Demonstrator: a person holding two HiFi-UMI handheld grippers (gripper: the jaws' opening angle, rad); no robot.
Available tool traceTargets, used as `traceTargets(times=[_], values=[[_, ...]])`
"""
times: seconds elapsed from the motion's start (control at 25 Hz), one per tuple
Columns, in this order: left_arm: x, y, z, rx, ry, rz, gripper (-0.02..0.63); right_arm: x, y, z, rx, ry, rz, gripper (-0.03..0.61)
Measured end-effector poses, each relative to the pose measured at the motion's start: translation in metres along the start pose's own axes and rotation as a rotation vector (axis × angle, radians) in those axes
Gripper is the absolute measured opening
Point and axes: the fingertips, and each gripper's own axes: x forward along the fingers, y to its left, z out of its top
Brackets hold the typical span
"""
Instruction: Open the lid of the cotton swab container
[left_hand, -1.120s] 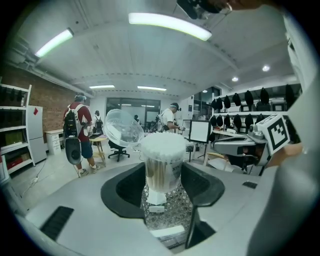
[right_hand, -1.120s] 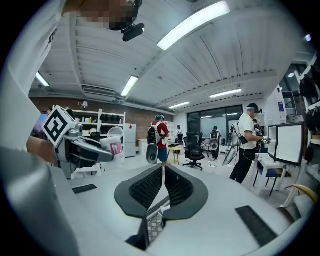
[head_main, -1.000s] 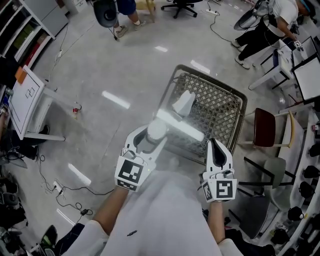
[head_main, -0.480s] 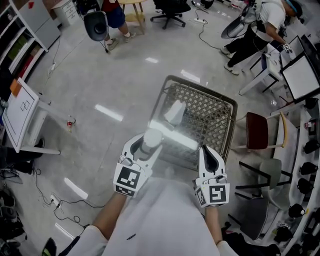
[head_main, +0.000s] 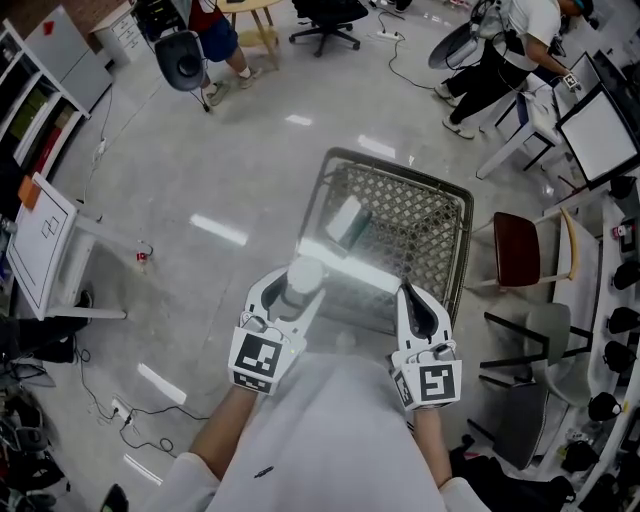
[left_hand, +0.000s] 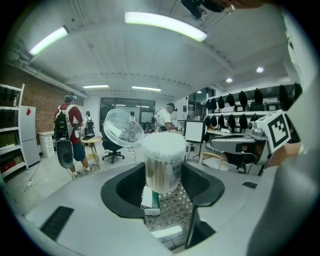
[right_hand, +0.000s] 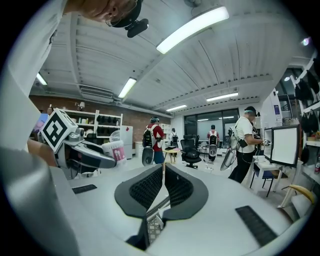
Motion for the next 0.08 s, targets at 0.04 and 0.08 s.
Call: traceTargets(times=[0.04, 0.08], values=[[0.0008, -0.0006, -0.0002, 0.000, 0.001, 0.000, 0.218, 0.0001, -0.0005, -0.0004, 0.000, 0.000, 0.001, 0.012], [0.0015, -0.0011, -0.0003, 0.000, 0.001, 0.000, 0.218, 0.0003, -0.0010, -0.0007, -0.001, 0.000, 0.002, 0.012]])
